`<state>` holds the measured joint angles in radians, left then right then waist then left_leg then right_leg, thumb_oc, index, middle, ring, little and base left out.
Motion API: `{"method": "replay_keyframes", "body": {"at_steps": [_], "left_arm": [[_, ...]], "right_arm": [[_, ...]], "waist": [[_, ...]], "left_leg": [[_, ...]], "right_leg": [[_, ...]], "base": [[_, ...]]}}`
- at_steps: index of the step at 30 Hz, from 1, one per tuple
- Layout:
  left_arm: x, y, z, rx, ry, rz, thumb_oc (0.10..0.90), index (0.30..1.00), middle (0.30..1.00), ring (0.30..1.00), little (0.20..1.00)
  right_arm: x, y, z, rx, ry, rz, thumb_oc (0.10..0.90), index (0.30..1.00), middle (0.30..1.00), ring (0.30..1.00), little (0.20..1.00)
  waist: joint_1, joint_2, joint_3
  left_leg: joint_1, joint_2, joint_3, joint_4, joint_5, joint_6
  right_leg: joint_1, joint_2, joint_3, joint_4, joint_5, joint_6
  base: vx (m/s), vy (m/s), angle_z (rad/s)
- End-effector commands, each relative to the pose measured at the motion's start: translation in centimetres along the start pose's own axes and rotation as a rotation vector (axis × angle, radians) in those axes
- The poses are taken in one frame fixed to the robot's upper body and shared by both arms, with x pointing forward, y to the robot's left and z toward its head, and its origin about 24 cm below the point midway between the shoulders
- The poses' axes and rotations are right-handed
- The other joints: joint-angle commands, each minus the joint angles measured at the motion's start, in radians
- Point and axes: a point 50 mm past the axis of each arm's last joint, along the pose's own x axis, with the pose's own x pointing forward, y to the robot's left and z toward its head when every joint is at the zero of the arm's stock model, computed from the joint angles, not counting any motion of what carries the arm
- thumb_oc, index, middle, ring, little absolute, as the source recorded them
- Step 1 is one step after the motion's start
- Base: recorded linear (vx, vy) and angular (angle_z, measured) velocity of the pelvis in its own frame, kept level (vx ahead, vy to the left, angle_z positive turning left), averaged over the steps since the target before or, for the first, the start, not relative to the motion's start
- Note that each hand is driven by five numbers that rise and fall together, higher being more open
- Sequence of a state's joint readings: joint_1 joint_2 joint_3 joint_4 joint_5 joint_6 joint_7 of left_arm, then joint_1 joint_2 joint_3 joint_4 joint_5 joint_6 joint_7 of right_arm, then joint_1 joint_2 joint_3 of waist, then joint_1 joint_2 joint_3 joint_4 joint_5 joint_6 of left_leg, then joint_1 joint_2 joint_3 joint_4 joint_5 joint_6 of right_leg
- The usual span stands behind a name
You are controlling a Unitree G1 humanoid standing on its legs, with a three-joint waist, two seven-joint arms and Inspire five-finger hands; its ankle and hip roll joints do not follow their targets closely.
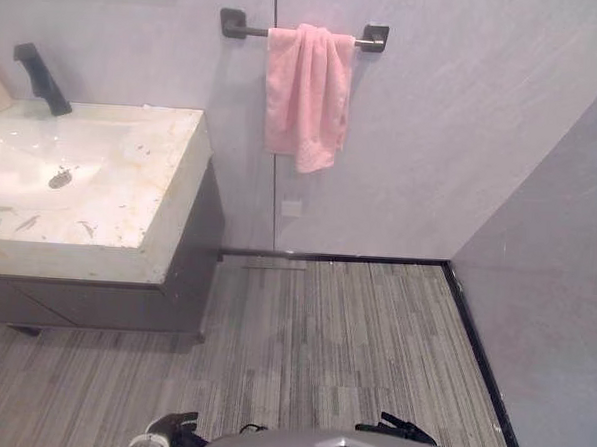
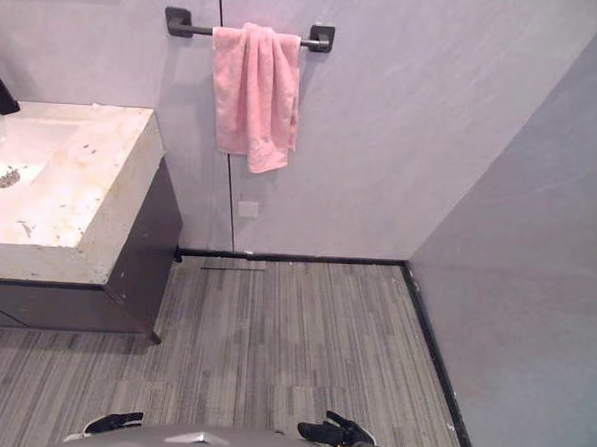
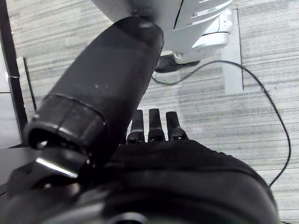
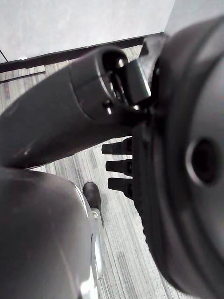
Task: Organize the bathroom.
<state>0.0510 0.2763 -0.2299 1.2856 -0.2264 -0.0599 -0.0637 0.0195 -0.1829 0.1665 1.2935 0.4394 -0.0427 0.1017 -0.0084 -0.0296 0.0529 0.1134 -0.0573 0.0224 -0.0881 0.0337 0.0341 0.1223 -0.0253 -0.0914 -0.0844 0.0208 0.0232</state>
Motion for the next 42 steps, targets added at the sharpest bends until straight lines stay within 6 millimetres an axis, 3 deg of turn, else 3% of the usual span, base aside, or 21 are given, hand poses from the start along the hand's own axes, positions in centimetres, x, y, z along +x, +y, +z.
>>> {"method": "replay_keyframes", "body": {"at_steps": [1,24,42], "left_arm": [[0.4,-3.6,2.3,-0.014,-0.079,-0.147,0.800,0.900,0.900,0.900,0.900],[0.4,-3.9,2.4,-0.005,-0.082,-0.141,0.800,0.900,0.900,0.900,0.900],[0.4,-5.0,5.3,0.125,-0.207,-0.176,0.800,0.900,0.900,0.900,0.900]], "right_arm": [[0.3,0.1,2.0,-0.034,-0.045,0.004,0.800,0.900,0.900,0.900,0.900],[0.2,0.1,1.9,-0.052,-0.050,0.008,0.800,0.900,0.900,0.900,0.900],[0.3,1.3,4.2,-0.135,-0.172,0.076,0.800,0.900,0.900,0.900,0.900]], "waist": [[-0.006,0.018,0.009],[-0.008,0.004,0.010],[-0.009,-0.002,0.024]], "left_leg": [[-0.008,0.024,0.040,0.016,-0.044,-0.009],[-0.012,0.024,0.046,0.021,-0.047,-0.005],[-0.014,0.007,0.048,0.041,-0.068,0.020]], "right_leg": [[-0.035,-0.005,-0.039,0.028,0.004,0.038],[-0.041,-0.002,-0.033,0.028,0.007,0.038],[-0.070,-0.029,-0.018,0.100,-0.011,0.048]], "base": [[0.00,0.000,0.00],[0.00,0.002,-0.01],[0.02,0.041,-0.02]]}}
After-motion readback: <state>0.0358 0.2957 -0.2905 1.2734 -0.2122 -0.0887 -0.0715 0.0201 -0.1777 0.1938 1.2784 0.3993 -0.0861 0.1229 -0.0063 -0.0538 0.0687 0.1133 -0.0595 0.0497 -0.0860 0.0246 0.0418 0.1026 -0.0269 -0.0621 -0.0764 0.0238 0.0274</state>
